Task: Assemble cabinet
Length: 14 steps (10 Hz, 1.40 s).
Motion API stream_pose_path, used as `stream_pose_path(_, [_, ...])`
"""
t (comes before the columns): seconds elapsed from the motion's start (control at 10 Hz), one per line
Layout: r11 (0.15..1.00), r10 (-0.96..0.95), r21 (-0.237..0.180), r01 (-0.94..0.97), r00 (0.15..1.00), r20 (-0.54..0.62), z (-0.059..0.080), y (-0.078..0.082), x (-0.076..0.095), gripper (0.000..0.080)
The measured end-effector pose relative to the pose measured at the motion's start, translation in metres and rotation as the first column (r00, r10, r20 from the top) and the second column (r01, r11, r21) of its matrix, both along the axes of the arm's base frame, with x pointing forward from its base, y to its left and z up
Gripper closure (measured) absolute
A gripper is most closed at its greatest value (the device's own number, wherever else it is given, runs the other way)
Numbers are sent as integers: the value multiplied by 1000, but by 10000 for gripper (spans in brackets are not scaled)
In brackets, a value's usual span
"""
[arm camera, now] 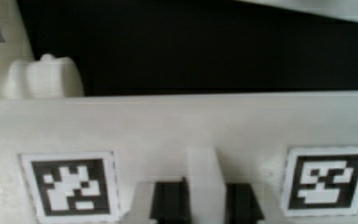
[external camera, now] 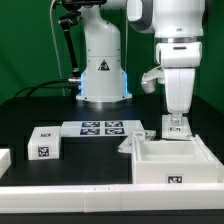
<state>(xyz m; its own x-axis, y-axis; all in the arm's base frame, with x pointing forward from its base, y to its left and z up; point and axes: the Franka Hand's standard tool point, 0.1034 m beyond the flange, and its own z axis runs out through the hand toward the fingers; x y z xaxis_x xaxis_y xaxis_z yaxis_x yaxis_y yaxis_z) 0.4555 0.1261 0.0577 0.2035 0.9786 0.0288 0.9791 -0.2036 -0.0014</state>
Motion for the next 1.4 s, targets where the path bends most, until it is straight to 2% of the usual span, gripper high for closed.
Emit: stream_pose_path(1.4, [1000,7,-4,-7,1000,-13,0,1,7,729])
